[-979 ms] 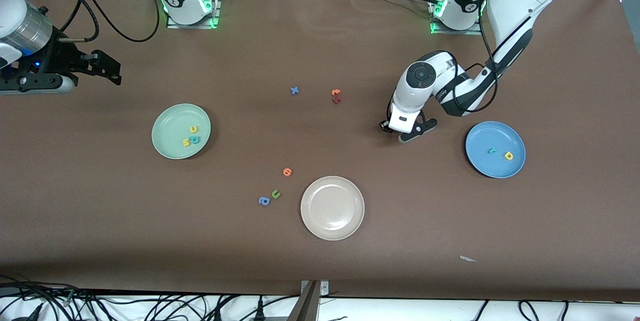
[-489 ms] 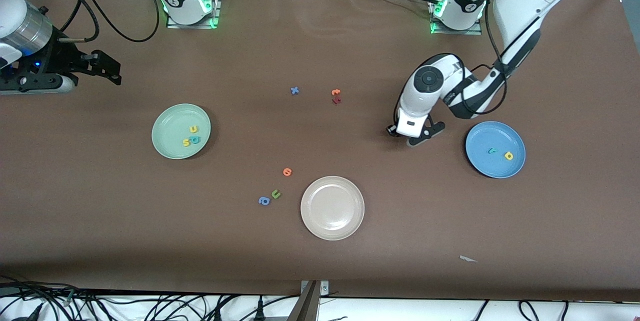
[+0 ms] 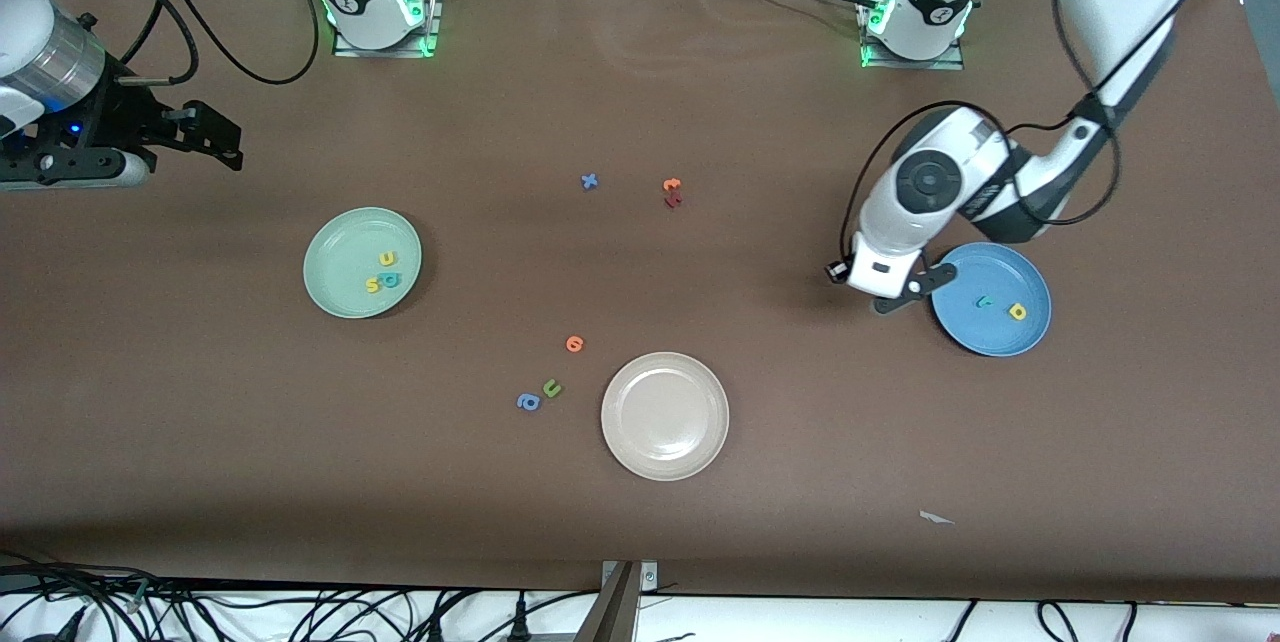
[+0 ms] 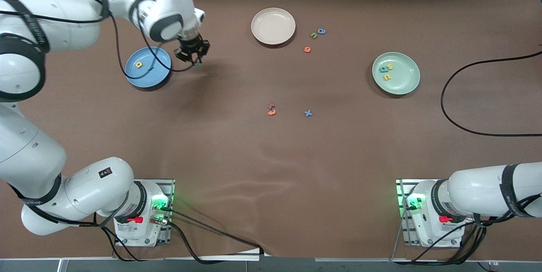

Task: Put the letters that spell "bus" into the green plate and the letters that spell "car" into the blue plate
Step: 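Carry the teal c onto the blue plate and release it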

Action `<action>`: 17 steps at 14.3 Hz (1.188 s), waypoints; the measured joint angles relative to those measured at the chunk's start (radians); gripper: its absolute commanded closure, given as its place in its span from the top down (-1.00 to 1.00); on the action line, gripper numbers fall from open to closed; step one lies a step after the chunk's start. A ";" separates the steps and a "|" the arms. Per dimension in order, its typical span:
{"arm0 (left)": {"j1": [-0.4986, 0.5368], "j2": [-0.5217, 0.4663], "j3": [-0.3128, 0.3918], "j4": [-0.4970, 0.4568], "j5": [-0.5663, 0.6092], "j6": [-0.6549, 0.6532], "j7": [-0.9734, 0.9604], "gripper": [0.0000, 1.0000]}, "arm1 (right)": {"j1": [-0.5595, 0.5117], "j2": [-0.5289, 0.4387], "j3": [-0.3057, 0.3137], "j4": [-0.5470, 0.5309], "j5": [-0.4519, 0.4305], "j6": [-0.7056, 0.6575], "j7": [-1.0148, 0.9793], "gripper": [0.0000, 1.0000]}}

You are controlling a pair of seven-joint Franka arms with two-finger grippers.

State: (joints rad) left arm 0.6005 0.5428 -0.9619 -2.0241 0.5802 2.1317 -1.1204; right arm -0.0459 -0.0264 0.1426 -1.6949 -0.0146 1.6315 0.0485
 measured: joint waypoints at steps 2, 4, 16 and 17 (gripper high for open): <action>0.129 -0.004 -0.072 0.020 -0.009 -0.065 0.134 -1.00 | 0.000 0.000 0.000 0.000 0.000 0.000 0.000 1.00; 0.253 -0.004 -0.116 0.021 -0.010 -0.089 0.274 -1.00 | 0.000 0.000 0.000 0.000 0.000 0.000 0.000 1.00; 0.401 0.023 -0.118 0.007 -0.012 -0.113 0.521 0.98 | 0.000 0.000 0.000 0.001 0.000 0.000 0.000 1.00; 0.401 0.024 -0.118 0.007 -0.012 -0.113 0.521 0.98 | 0.000 0.000 0.000 0.001 0.000 0.000 0.000 1.00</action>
State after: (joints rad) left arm 1.0010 0.5667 -1.0795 -2.0170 0.5686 2.0184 -0.5990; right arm -0.0461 -0.0262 0.1426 -1.6943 -0.0145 1.6315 0.0485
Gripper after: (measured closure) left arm 0.322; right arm 0.000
